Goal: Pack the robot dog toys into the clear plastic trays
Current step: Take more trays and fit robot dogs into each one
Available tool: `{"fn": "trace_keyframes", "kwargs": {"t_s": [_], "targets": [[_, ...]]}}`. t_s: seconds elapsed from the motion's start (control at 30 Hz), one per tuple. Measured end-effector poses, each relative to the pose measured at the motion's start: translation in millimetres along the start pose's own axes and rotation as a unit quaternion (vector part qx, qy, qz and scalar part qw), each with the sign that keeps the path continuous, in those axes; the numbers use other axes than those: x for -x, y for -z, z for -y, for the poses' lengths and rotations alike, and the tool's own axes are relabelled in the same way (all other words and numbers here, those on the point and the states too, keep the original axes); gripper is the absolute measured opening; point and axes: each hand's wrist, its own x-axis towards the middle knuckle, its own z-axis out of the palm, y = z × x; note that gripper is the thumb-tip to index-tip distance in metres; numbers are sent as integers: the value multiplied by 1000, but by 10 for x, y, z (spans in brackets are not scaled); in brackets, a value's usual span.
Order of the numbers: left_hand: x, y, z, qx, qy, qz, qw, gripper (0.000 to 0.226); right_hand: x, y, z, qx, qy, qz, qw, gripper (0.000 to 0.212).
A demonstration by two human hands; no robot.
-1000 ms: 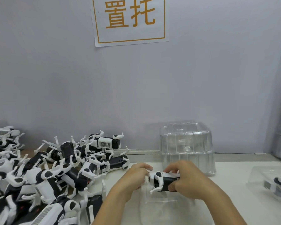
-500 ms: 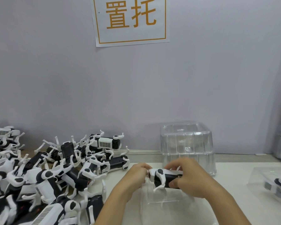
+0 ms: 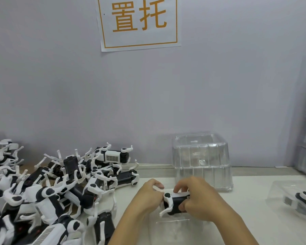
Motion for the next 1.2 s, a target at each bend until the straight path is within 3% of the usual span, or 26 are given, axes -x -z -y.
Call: {"fn": "trace_keyframes", "kwargs": {"t_s": [0.3,0.5,0.6,0.73,0.8,1.07,1.2], "targets": [[5,42,23,58,24,24,998,28,6,18,18,-2,-1,2,1000,40],[45,44,-21,32,4,12,999,29,-1,7,13,1,-6,3,1000,42],[107,136,-89,-12,-37,50,998,34,-8,18,2,-6,-3,5,1000,41],[231,368,-226,-89,-95,128,983,23,-9,11,-22,-14,-2,6,1000,42],[276,422,-256,-159,-110,159,968,33,-5,11,-30,-14,-1,6,1000,42],[261,191,-282,-268,-112,118,949,45,2,4,10,18,4,1,1000,44],[241,196,-263,-269,-106,128,949,42,9,13,10,18,7,0,1000,45]]}}
